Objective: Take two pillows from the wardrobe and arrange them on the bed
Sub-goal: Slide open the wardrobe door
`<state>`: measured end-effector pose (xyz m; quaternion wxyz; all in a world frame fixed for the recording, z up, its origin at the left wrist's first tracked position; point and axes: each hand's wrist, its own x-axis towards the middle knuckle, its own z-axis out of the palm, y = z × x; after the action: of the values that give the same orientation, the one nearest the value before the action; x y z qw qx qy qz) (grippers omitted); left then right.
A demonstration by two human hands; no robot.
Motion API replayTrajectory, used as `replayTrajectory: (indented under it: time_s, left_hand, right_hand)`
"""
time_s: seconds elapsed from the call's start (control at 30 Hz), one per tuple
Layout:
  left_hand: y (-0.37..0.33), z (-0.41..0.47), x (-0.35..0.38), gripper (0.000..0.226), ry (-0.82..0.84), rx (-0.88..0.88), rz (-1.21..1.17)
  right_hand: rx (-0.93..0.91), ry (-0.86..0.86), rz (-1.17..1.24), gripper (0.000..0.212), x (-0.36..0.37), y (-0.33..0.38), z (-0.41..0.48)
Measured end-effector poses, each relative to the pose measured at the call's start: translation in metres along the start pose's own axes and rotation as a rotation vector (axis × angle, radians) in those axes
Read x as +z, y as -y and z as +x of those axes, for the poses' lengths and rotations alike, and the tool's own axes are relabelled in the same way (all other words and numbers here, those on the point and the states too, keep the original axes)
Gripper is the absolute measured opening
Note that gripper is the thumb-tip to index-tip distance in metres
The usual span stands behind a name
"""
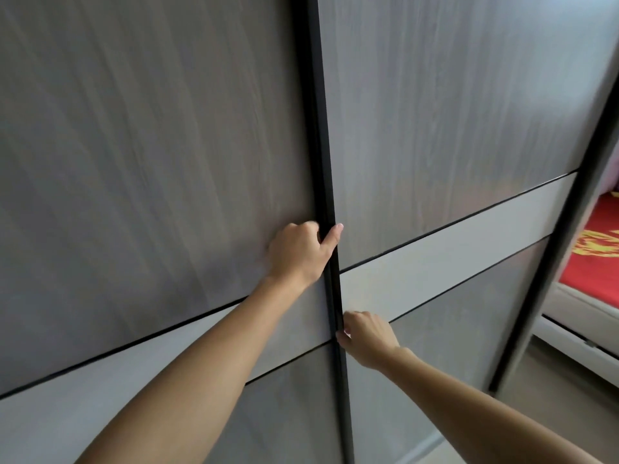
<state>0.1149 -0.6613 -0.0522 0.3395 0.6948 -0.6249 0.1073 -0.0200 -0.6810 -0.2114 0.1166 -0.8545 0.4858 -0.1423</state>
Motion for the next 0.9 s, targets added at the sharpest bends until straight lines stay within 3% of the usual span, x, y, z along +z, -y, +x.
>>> replayTrajectory:
  time_s: [0.3, 0.6, 0.9]
  left_hand:
    - [0.000, -0.014, -0.004, 0.055, -0.101, -0.062, 0.105]
    - [0.039, -0.047, -0.042, 0.055, -0.160, -0.197, 0.258]
    - [0.103, -0.093, -0.110, 0.055, -0.136, -0.279, 0.242]
  right_hand:
    - [-0.225, -0.027, 0.041, 0.022, 0.011, -0.008, 0.006]
    - [-0.319, 0.184, 0.093, 0.029, 0.060, 0.036, -0.022]
    - [-0.366, 0.304, 0.137, 0.036, 0.082, 0.121, -0.030]
